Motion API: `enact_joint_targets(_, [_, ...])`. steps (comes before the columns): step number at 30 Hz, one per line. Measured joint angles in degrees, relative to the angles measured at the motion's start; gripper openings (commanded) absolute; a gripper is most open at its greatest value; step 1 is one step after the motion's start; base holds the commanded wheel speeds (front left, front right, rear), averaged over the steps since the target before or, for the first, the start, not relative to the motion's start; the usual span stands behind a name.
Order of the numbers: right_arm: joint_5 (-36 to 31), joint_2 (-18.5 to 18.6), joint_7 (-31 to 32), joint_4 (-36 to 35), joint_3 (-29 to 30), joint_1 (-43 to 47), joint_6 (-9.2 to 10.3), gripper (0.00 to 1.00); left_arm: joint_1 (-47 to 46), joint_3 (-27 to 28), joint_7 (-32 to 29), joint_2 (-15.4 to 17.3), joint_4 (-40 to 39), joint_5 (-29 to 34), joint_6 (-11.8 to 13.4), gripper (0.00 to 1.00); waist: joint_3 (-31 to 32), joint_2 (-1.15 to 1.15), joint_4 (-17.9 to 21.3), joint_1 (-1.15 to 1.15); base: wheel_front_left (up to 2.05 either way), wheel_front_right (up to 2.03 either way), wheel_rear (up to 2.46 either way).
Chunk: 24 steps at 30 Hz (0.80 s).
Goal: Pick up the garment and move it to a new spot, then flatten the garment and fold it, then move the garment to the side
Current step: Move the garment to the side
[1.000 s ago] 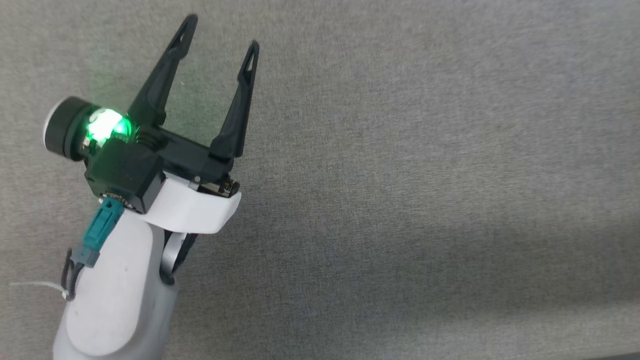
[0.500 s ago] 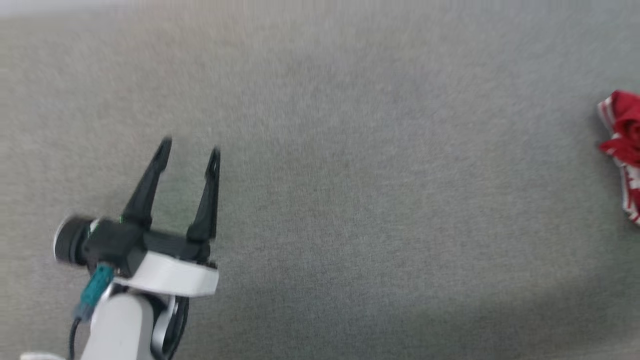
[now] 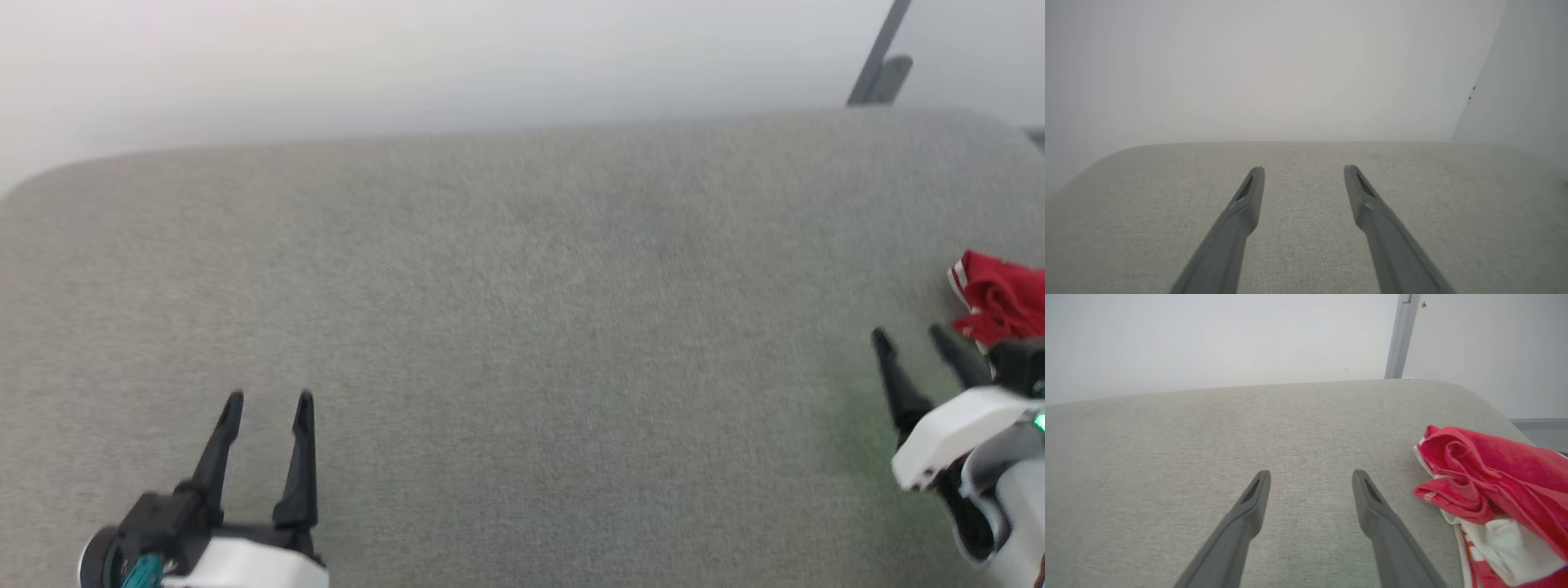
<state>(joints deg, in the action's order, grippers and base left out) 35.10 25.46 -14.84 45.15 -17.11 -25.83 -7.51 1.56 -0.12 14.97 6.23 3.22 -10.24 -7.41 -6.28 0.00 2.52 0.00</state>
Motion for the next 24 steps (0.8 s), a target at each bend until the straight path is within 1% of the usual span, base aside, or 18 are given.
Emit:
enact_joint_targets(2, [-0.49, -1.01, -0.07, -1.53, 0.21, 2.18, 0.00, 1.00, 1.57, 0.86, 0.00, -0.57, 0.03, 0.00, 0.00, 1.00, 1.55, 0.00, -0.57, 0.00, 0.00, 0.00, 0.00])
enact_joint_targets(3, [-0.94, -1.79, -0.09, -3.89, 1.76, 3.95, 0.00, 1.00, 3.00, 1.77, 0.01, -0.85, -0.03, -0.02, 0.00, 1.00, 2.97, 0.00, -1.17, 0.00, 0.00, 0.00, 0.00])
enact_joint_targets(9, [-3.74, -3.53, -0.13, -11.35, 6.47, 8.95, 0.01, 1.00, 6.12, 2.99, 0.01, -1.31, -0.65, -0.29, 0.00, 1.00, 5.89, 0.00, -2.63, 0.00, 0.00, 0.00, 0.00])
enact_joint_targets(13, [-5.79, -4.37, -0.13, -16.15, 9.78, 11.56, 0.01, 1.00, 7.53, 3.24, 0.01, -1.57, -1.46, -0.30, 0.00, 1.00, 6.60, 0.00, -3.05, 0.00, 0.00, 0.00, 0.00])
enact_joint_targets(19, [-8.58, -5.89, -0.01, -21.97, 13.16, 16.49, 0.01, 1.00, 8.94, 3.55, 0.01, -1.71, -3.05, -0.36, 0.00, 1.00, 7.05, 0.00, -3.76, 0.00, 0.00, 0.00, 0.00])
enact_joint_targets(24, [-10.00, -7.51, 1.60, -26.37, 16.15, 19.68, 0.01, 1.00, 10.38, 4.46, 0.01, -2.01, -4.86, -0.35, 0.00, 1.00, 7.09, 0.00, -4.17, 0.00, 0.00, 0.00, 0.00])
